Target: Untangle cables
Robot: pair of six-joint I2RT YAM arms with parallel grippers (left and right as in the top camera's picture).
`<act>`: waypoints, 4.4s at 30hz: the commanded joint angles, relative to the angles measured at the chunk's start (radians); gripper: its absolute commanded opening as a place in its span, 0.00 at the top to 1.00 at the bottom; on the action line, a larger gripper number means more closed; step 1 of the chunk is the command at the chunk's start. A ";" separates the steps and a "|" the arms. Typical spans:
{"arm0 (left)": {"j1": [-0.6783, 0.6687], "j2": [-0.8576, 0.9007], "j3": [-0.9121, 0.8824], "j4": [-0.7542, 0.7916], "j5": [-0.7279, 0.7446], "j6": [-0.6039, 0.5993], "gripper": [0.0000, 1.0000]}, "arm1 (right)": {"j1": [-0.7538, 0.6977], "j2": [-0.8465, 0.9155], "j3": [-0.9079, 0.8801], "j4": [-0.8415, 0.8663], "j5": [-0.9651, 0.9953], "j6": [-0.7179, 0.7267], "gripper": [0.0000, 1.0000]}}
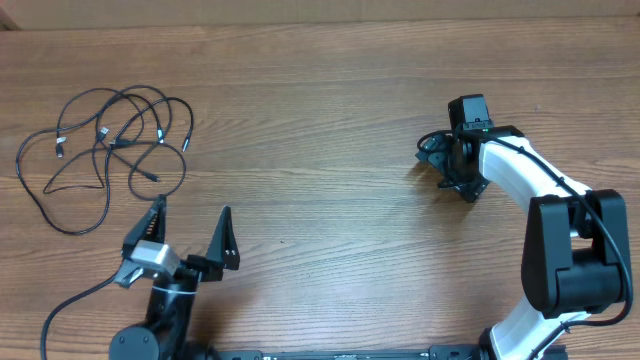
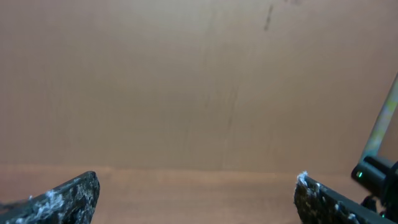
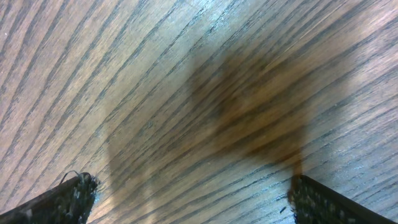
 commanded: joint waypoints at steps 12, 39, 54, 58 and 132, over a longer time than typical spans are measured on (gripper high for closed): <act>0.000 -0.010 -0.212 0.033 0.005 -0.013 0.00 | -0.001 0.027 -0.020 -0.002 -0.002 -0.003 0.00; 0.000 -0.008 -0.232 -0.056 0.005 -0.013 0.00 | -0.001 0.027 -0.020 -0.002 -0.002 -0.003 0.00; 0.000 -0.008 -0.232 -0.076 -0.166 0.003 0.00 | -0.001 0.027 -0.020 -0.002 -0.002 -0.003 0.00; 0.000 -0.008 -0.232 -0.072 -0.259 0.070 0.01 | -0.001 0.027 -0.020 -0.002 -0.001 -0.003 0.00; -0.016 -0.005 -0.232 -0.074 -0.254 0.084 0.00 | -0.001 0.027 -0.020 -0.002 -0.002 -0.003 0.00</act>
